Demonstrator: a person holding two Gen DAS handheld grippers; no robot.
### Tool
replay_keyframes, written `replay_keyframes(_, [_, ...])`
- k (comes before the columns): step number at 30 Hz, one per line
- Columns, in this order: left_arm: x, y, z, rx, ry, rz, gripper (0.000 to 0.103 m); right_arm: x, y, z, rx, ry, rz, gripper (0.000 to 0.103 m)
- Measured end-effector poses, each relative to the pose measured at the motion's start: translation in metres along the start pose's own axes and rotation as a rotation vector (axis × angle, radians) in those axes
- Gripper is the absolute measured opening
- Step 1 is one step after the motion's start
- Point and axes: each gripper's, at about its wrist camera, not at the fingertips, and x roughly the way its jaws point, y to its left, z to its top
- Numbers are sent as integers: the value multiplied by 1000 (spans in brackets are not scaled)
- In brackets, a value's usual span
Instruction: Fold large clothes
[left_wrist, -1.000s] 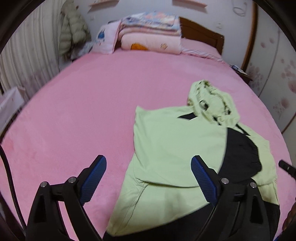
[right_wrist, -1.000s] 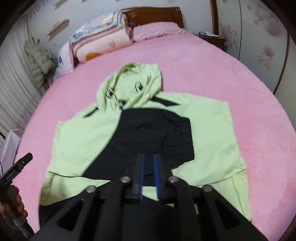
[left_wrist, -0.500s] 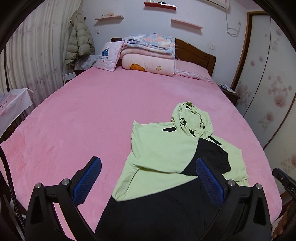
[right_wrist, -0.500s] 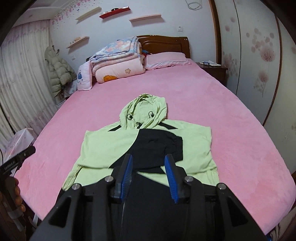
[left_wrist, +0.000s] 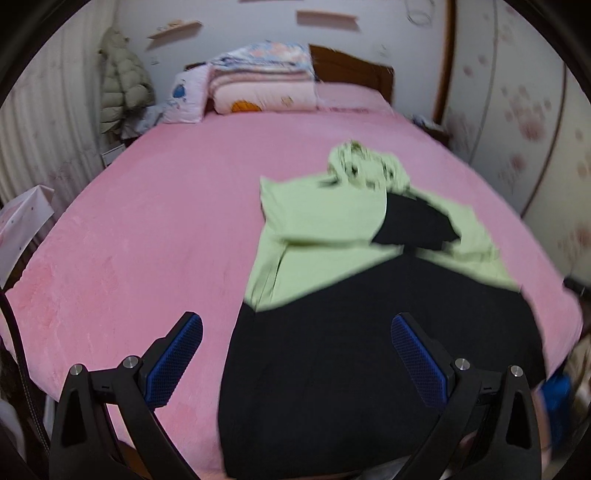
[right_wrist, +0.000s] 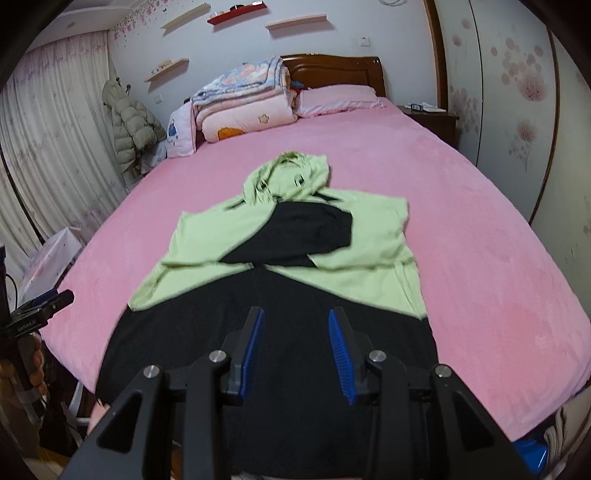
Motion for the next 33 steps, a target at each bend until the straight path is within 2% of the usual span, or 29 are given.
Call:
replay_keyframes(5, [27, 19, -48, 56, 95, 24, 102, 2, -25, -40, -48, 60, -53, 36])
replay_keyframes(8, [46, 42, -72, 5, 170, 15, 102, 5, -45, -59, -42, 101, -78, 36])
replay_keyframes(12, [59, 62, -90, -85, 231, -48, 102, 13, -83, -85, 36, 165, -98, 36])
replay_keyframes(17, [73, 72, -106, -98, 288, -100, 102, 28, -124, -116, 178, 259, -26, 36])
replay_keyframes(22, [88, 83, -116, -153, 338, -141, 102, 44, -145, -137, 251, 330, -6, 36])
replay_keyframes(29, [95, 85, -121, -175, 338, -202, 101, 54, -148, -141, 266, 319, 71, 39])
replay_keyframes(30, [95, 84, -122, -168, 335, -206, 100, 57, -144, -141, 244, 321, 66, 39])
replay_keyframes(31, [95, 83, -122, -161, 333, -209, 90, 59, -142, -140, 227, 325, 66, 39])
replay_keyframes(32, [93, 82, -123, -149, 328, -212, 75, 60, -140, -140, 216, 327, 67, 39])
replay_keyframes(33, [91, 81, -124, -139, 321, -216, 69, 59, -138, -139, 202, 324, 73, 37])
